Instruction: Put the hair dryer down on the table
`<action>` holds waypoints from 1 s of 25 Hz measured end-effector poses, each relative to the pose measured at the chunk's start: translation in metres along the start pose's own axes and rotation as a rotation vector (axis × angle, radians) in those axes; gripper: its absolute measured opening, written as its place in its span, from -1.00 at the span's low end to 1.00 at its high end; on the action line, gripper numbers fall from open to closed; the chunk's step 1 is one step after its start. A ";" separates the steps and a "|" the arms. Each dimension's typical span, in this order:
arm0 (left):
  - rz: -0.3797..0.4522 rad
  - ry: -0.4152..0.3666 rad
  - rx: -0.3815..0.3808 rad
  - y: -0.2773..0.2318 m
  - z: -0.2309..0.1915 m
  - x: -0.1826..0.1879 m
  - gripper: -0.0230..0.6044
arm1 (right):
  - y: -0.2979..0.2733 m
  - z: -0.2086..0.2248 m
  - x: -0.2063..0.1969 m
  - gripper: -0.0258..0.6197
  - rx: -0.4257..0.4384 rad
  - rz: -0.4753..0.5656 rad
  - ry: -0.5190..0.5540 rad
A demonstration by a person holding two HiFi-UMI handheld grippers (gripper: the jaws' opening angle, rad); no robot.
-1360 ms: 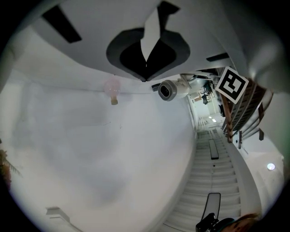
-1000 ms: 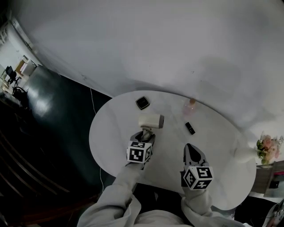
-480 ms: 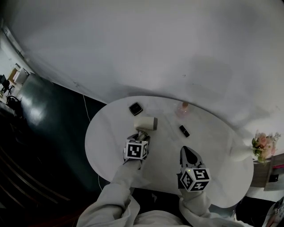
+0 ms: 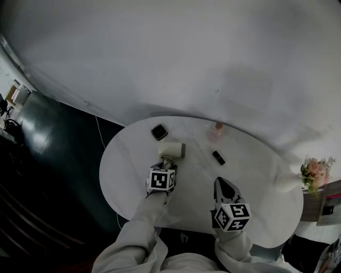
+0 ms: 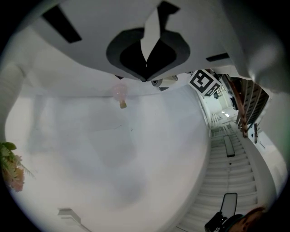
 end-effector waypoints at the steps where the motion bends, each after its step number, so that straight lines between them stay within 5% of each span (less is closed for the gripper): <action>1: -0.001 0.002 -0.002 0.000 0.000 0.000 -0.22 | 0.000 0.000 0.000 -0.77 -0.003 0.001 -0.006; 17: -0.010 -0.002 -0.051 -0.002 0.000 -0.002 -0.21 | 0.000 -0.004 -0.005 -0.77 -0.004 -0.004 -0.030; 20: -0.014 -0.003 -0.080 -0.005 0.004 -0.004 -0.07 | 0.002 -0.003 -0.005 -0.77 -0.008 -0.005 -0.031; 25: -0.005 -0.004 -0.012 0.005 0.002 -0.005 0.00 | 0.004 -0.005 -0.002 -0.77 -0.006 0.001 -0.023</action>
Point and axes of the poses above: the fingertips, and each gripper's own axes: y backward along the fingers, z to its right, x out of its top, the point moved 10 cm from there along y, backward along the fingers, and after that the axes turned 5 degrees about y, right-handed, at the moved point
